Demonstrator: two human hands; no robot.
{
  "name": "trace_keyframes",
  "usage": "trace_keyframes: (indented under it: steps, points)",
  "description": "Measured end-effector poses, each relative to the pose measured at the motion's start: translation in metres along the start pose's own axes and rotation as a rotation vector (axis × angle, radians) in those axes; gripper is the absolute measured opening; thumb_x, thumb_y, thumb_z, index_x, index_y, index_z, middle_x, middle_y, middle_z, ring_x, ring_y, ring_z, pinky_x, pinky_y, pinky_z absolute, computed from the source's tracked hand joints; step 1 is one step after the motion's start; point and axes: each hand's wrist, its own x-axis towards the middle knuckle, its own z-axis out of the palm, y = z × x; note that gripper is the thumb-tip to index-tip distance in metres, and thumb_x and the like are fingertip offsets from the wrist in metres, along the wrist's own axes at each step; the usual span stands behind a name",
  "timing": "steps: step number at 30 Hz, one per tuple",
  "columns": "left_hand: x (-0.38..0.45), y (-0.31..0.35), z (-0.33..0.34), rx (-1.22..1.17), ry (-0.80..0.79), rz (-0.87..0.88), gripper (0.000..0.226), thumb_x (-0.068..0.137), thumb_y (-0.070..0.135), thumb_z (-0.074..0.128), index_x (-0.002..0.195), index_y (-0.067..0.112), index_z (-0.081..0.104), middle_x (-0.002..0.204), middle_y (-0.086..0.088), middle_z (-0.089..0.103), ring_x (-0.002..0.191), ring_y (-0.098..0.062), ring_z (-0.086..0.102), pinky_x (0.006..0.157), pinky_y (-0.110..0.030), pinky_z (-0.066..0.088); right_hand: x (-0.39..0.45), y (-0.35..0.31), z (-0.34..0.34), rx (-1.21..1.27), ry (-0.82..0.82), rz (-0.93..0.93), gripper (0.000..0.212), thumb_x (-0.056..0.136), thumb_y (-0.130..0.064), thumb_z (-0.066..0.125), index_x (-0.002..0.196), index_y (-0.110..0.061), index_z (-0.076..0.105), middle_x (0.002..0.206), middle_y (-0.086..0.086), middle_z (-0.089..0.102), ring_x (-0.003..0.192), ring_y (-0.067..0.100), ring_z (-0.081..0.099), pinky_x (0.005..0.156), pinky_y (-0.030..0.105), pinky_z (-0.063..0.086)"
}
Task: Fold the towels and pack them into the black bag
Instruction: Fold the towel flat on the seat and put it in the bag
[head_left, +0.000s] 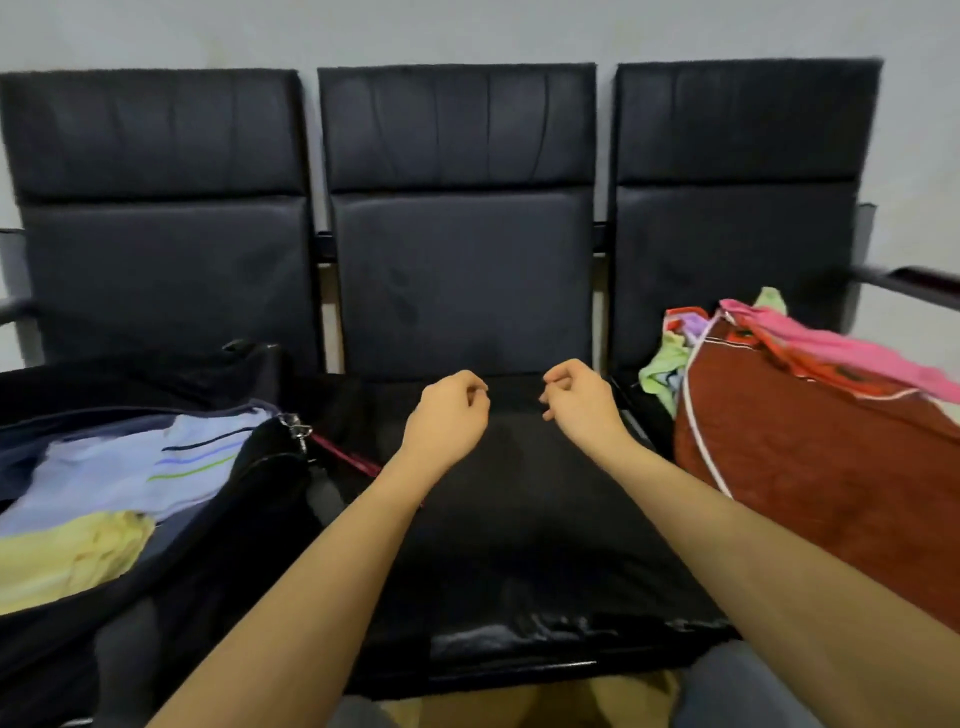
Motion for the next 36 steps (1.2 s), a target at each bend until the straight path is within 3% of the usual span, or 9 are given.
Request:
trace_keyframes:
  steps: [4, 8, 12, 15, 19, 23, 28, 33, 36]
  points:
    - [0.014, 0.063, 0.063, -0.042, -0.128, 0.113, 0.023, 0.096, 0.021, 0.045, 0.109, 0.020, 0.063, 0.089, 0.005, 0.063, 0.080, -0.014, 0.061, 0.078, -0.037, 0.053, 0.011, 0.046, -0.076, -0.040, 0.147, 0.055, 0.020, 0.089, -0.005, 0.044, 0.101, -0.012, 0.057, 0.100, 0.012, 0.065, 0.092, 0.029, 0.063, 0.084, 0.039, 0.051]
    - [0.031, 0.118, 0.120, -0.046, -0.244, 0.242, 0.023, 0.096, 0.021, 0.045, 0.107, 0.016, 0.064, 0.093, 0.002, 0.064, 0.083, -0.018, 0.061, 0.078, -0.039, 0.053, 0.017, 0.093, -0.146, -0.162, 0.265, 0.086, 0.022, 0.088, -0.007, 0.046, 0.103, -0.012, 0.061, 0.094, 0.003, 0.062, 0.089, 0.018, 0.055, 0.076, 0.025, 0.039]
    - [0.043, 0.152, 0.176, -0.024, -0.346, 0.270, 0.024, 0.095, 0.019, 0.042, 0.103, 0.011, 0.063, 0.096, -0.004, 0.064, 0.087, -0.024, 0.061, 0.079, -0.043, 0.053, 0.030, 0.136, -0.190, -0.258, 0.301, 0.160, 0.015, 0.088, -0.012, 0.050, 0.100, -0.017, 0.058, 0.097, 0.005, 0.063, 0.093, 0.025, 0.059, 0.080, 0.030, 0.042]
    - [0.049, 0.157, 0.214, 0.021, -0.397, 0.240, 0.025, 0.095, 0.015, 0.042, 0.110, 0.014, 0.062, 0.102, -0.007, 0.064, 0.086, -0.024, 0.062, 0.078, -0.041, 0.053, 0.036, 0.161, -0.197, -0.376, 0.209, 0.163, 0.008, 0.087, -0.022, 0.058, 0.093, -0.021, 0.054, 0.094, 0.004, 0.062, 0.097, 0.027, 0.059, 0.085, 0.036, 0.046]
    - [0.057, 0.145, 0.248, 0.172, -0.431, 0.227, 0.037, 0.094, 0.010, 0.040, 0.128, 0.019, 0.052, 0.122, -0.007, 0.056, 0.102, -0.027, 0.058, 0.084, -0.043, 0.051, 0.036, 0.185, -0.185, -0.720, -0.016, 0.161, 0.034, 0.082, -0.054, 0.061, 0.102, -0.027, 0.058, 0.115, 0.001, 0.052, 0.115, 0.027, 0.045, 0.098, 0.042, 0.030]
    - [0.068, 0.129, 0.260, 0.420, -0.505, 0.303, 0.057, 0.093, 0.012, 0.044, 0.145, 0.029, 0.028, 0.129, -0.011, 0.047, 0.115, -0.031, 0.050, 0.089, -0.041, 0.046, 0.038, 0.194, -0.168, -0.869, -0.068, 0.176, 0.057, 0.072, -0.074, 0.056, 0.109, -0.032, 0.060, 0.123, 0.003, 0.041, 0.120, 0.028, 0.032, 0.101, 0.044, 0.022]
    - [0.076, 0.123, 0.268, 0.593, -0.619, 0.402, 0.068, 0.093, 0.009, 0.042, 0.149, 0.036, 0.014, 0.134, -0.011, 0.043, 0.123, -0.032, 0.041, 0.097, -0.040, 0.035, 0.040, 0.200, -0.160, -0.863, -0.005, 0.133, 0.025, 0.085, -0.051, 0.059, 0.104, -0.036, 0.064, 0.121, 0.000, 0.041, 0.118, 0.025, 0.032, 0.099, 0.041, 0.021]
    - [0.068, 0.121, 0.268, 0.515, -0.633, 0.351, 0.048, 0.093, 0.011, 0.039, 0.136, 0.031, 0.037, 0.127, -0.009, 0.050, 0.122, -0.030, 0.043, 0.100, -0.042, 0.034, 0.032, 0.203, -0.159, -0.576, 0.067, 0.086, 0.007, 0.090, -0.037, 0.058, 0.091, -0.032, 0.063, 0.108, -0.009, 0.050, 0.111, 0.017, 0.037, 0.086, 0.032, 0.012]
    - [0.065, 0.128, 0.260, 0.332, -0.546, 0.280, 0.030, 0.096, 0.017, 0.035, 0.118, 0.018, 0.054, 0.117, -0.008, 0.060, 0.111, -0.029, 0.053, 0.097, -0.042, 0.040, 0.025, 0.197, -0.159, -0.560, 0.125, 0.012, 0.006, 0.094, -0.024, 0.051, 0.090, -0.026, 0.055, 0.081, -0.013, 0.049, 0.101, 0.017, 0.048, 0.078, 0.031, 0.013]
